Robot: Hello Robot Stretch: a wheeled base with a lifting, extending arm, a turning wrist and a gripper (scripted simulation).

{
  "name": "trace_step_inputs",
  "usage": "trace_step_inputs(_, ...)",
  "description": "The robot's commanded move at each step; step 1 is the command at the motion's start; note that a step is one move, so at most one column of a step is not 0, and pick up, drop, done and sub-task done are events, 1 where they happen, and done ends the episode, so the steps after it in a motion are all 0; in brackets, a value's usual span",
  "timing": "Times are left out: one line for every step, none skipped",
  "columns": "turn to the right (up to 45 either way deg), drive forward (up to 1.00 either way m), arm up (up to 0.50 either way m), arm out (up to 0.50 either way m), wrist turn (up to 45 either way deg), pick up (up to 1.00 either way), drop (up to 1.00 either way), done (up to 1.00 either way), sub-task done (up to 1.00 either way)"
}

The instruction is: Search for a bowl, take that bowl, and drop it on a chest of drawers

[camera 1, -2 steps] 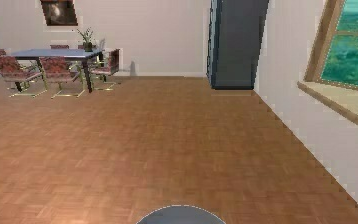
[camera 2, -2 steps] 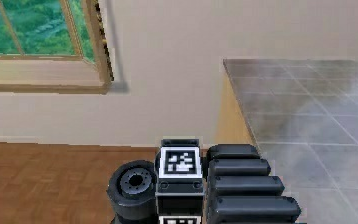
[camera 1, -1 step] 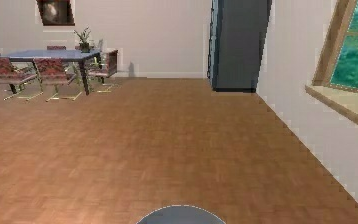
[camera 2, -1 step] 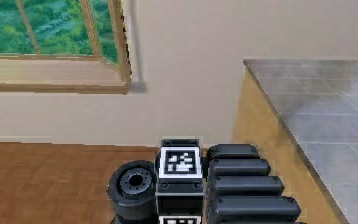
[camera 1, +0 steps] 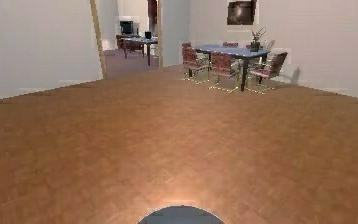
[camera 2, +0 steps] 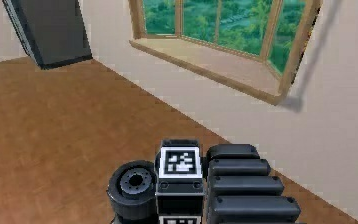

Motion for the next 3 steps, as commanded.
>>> trace_step_inputs(-15.0,0.0,0.0,0.0,0.0,0.0,0.0,0.0,0.0)
trace_step_inputs(0.0,1.0,0.0,0.0,0.0,0.0,0.0,0.0,0.0)
trace_step_inputs(0.0,1.0,0.0,0.0,0.0,0.0,0.0,0.0,0.0)
